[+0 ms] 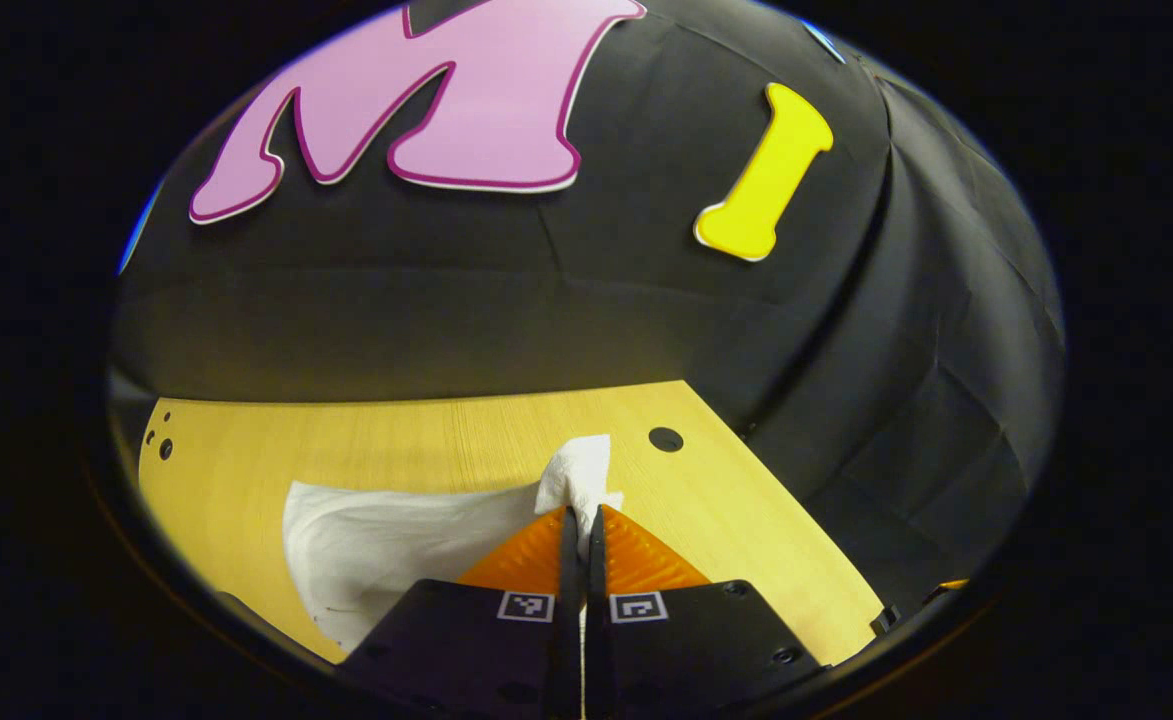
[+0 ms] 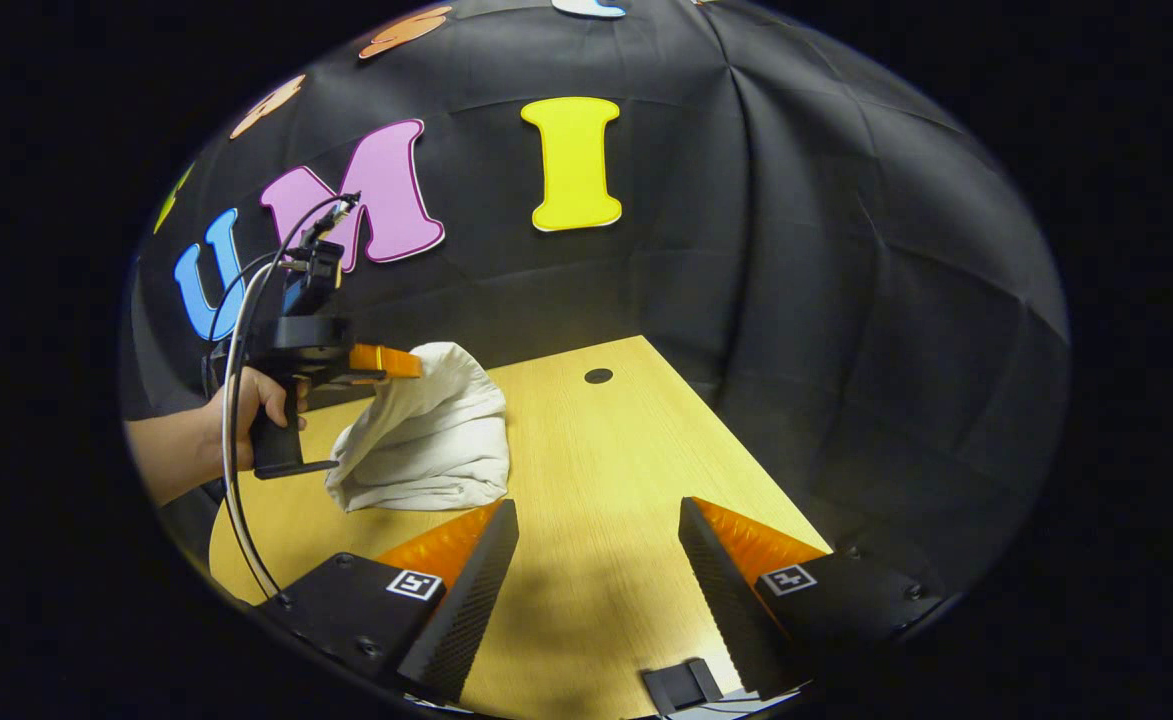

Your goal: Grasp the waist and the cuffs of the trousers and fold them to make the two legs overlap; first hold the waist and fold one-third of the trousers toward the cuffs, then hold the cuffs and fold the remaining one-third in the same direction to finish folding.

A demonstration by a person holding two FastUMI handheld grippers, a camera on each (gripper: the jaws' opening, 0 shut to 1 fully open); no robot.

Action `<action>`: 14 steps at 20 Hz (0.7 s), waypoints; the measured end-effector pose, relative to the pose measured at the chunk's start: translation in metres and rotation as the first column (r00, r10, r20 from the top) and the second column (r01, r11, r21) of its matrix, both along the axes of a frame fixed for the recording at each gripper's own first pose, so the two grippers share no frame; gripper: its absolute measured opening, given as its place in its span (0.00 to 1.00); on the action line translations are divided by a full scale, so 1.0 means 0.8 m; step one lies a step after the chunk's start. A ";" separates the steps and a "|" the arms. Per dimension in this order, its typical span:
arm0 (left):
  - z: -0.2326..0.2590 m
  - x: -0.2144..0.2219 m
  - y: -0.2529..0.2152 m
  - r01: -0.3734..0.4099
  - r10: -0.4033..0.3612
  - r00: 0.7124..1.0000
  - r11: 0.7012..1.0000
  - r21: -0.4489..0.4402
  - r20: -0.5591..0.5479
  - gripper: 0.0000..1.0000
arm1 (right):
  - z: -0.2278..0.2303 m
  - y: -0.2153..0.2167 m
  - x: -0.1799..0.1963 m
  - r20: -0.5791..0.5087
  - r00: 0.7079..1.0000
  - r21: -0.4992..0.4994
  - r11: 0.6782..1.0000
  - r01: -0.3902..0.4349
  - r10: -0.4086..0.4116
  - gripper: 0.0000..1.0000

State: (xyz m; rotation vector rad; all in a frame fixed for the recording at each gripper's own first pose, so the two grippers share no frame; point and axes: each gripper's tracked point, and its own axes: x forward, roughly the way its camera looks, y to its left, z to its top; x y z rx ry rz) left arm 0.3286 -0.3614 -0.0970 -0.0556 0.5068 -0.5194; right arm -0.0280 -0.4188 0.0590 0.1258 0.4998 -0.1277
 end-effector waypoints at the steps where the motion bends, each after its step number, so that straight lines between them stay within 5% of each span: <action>1: -0.009 -0.006 -0.004 0.003 -0.003 1.000 1.000 0.009 -0.012 0.09 | 0.000 0.001 0.001 -0.002 1.000 0.002 1.000 -0.006 0.006 0.99; 6: -0.022 -0.035 -0.011 0.027 -0.027 1.000 1.000 0.014 -0.015 0.23 | 0.007 0.001 0.007 0.002 0.997 -0.004 0.997 -0.074 0.074 0.99; 8: -0.023 -0.041 0.012 -0.033 0.032 0.999 0.998 0.051 0.005 0.57 | 0.001 -0.007 0.005 0.014 0.995 -0.011 0.995 -0.102 0.102 0.99; 14: 0.005 -0.108 0.099 -0.258 0.258 0.966 0.959 -0.115 -0.021 0.95 | 0.010 0.022 0.038 0.038 0.967 -0.020 0.968 -0.251 0.252 0.99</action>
